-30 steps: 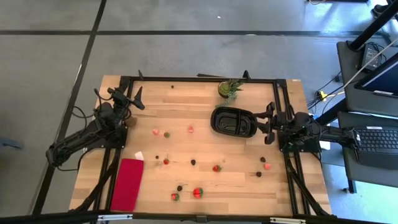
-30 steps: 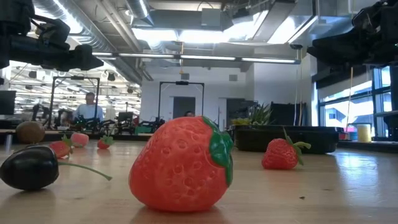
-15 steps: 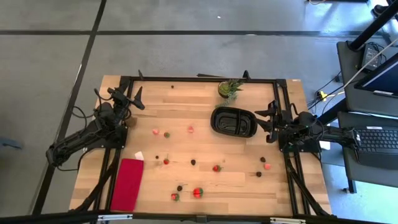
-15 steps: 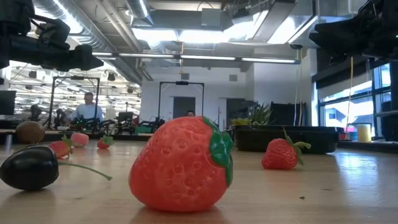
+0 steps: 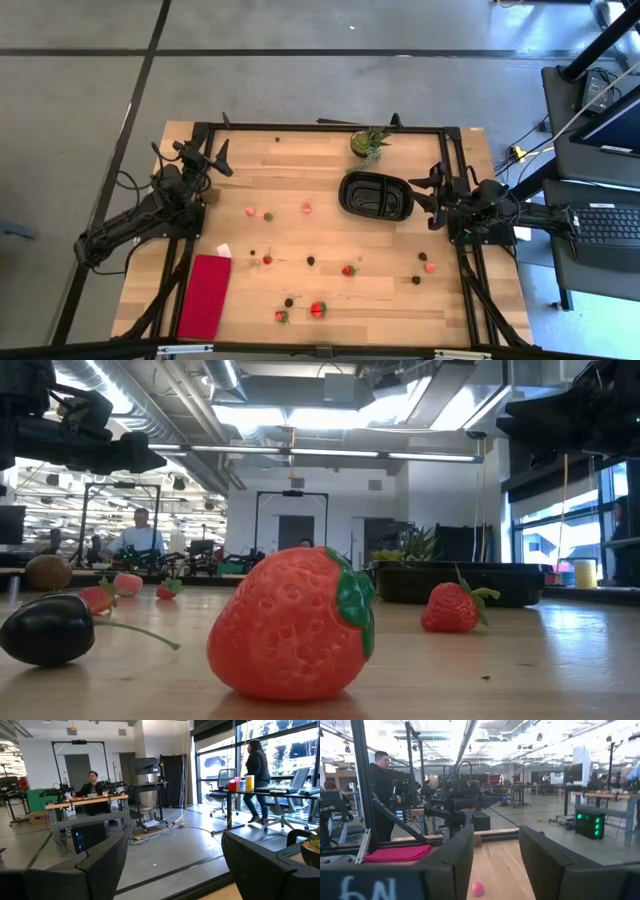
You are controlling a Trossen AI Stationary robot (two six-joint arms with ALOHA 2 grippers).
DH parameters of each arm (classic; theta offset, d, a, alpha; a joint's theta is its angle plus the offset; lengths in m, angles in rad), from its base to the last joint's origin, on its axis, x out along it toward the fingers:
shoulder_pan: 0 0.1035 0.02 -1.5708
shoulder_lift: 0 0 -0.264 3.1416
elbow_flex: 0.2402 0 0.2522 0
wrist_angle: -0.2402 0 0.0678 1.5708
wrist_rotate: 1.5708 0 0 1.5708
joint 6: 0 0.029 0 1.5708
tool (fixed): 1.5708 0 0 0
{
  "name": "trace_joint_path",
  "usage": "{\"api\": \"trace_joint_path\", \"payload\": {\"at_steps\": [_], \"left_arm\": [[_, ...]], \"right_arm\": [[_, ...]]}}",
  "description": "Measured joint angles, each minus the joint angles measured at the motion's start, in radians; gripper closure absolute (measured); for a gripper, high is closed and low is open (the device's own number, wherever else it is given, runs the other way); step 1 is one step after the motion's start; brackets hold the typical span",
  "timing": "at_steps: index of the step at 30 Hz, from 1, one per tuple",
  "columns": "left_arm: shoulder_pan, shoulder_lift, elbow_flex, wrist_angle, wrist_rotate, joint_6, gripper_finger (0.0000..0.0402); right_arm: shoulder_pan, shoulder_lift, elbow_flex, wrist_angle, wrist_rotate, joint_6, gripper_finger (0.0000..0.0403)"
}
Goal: Pick and placing Produce into tupperware
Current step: Put the blackberry into the of the black bin
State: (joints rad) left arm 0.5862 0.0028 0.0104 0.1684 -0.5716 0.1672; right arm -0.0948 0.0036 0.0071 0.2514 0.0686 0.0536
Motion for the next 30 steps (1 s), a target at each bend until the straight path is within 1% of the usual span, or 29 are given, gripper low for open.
{"api": "trace_joint_path", "payload": {"at_steps": [5, 8, 14, 18, 21, 24, 27, 30], "left_arm": [[0.000, 0.000, 0.000, 0.000, 0.000, 0.000, 0.0086], [0.000, 0.000, 0.000, 0.000, 0.000, 0.000, 0.0086], [0.000, 0.000, 0.000, 0.000, 0.000, 0.000, 0.0086], [0.000, 0.000, 0.000, 0.000, 0.000, 0.000, 0.0086], [0.000, 0.000, 0.000, 0.000, 0.000, 0.000, 0.0086], [0.000, 0.000, 0.000, 0.000, 0.000, 0.000, 0.0086], [0.000, 0.000, 0.000, 0.000, 0.000, -0.001, 0.0086], [0.000, 0.000, 0.000, 0.000, 0.000, -0.001, 0.0086]], "right_arm": [[0.000, 0.019, 0.001, -0.007, 0.000, 0.047, 0.0244], [0.000, 0.062, 0.027, -0.014, 0.001, 0.047, 0.0244], [0.000, 0.226, 0.159, -0.066, 0.001, 0.050, 0.0244], [0.000, 0.353, 0.274, -0.129, -0.002, 0.146, 0.0244], [0.000, 0.430, 0.343, -0.172, -0.017, 0.134, 0.0244], [0.000, 0.489, 0.379, -0.186, -0.020, 0.119, 0.0243], [0.000, 0.524, 0.389, -0.187, -0.058, 0.111, 0.0230], [0.000, 0.547, 0.389, -0.188, -0.083, 0.112, 0.0197]]}}
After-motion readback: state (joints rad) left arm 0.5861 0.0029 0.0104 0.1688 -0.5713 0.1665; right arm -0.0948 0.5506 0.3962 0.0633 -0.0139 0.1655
